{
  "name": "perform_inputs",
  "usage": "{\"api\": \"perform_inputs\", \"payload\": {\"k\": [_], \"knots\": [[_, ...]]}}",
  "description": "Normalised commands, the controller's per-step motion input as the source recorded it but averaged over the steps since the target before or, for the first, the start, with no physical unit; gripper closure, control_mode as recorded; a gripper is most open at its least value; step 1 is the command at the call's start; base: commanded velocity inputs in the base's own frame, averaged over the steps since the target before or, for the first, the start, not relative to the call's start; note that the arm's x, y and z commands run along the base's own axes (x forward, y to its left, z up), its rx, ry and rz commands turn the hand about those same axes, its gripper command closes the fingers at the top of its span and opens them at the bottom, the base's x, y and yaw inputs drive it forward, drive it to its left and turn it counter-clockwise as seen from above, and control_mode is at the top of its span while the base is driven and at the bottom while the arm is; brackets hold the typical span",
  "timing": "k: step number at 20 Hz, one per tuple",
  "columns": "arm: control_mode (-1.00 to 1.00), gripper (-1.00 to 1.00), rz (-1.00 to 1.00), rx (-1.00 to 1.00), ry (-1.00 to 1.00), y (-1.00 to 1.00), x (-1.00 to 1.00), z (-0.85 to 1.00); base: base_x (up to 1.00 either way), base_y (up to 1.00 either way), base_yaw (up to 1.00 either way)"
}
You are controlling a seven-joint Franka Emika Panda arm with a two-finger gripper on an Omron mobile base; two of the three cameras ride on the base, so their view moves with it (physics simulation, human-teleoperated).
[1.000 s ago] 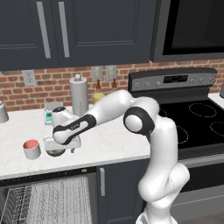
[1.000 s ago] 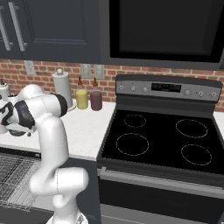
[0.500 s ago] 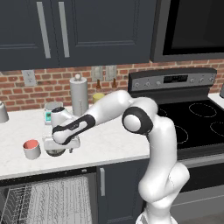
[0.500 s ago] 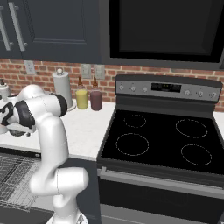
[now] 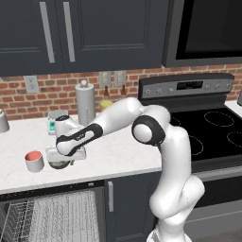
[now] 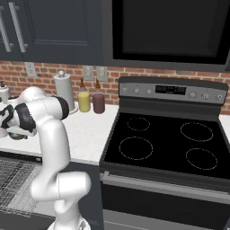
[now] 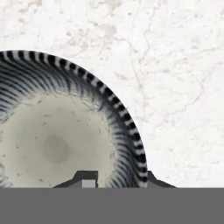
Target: Pick up the cup and bowl from the counter, place them in the dishwasher, and close the dishwasher door.
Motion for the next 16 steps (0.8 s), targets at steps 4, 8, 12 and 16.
{"api": "perform_inputs", "payload": {"k": [4, 8, 12, 16], "knots": [[-1.00, 1.00, -0.02, 0.03, -0.03, -0.16, -0.46, 0.00, 0.00, 0.00, 0.00], [-1.00, 1.00, -0.06, 0.10, -0.13, -0.43, -0.93, 0.00, 0.00, 0.00, 0.00], [-1.00, 1.00, -0.12, 0.13, -0.10, -0.59, -0.86, 0.00, 0.00, 0.00, 0.00], [-1.00, 1.00, -0.11, 0.09, -0.05, -0.37, -0.43, 0.00, 0.00, 0.00, 0.00]]}}
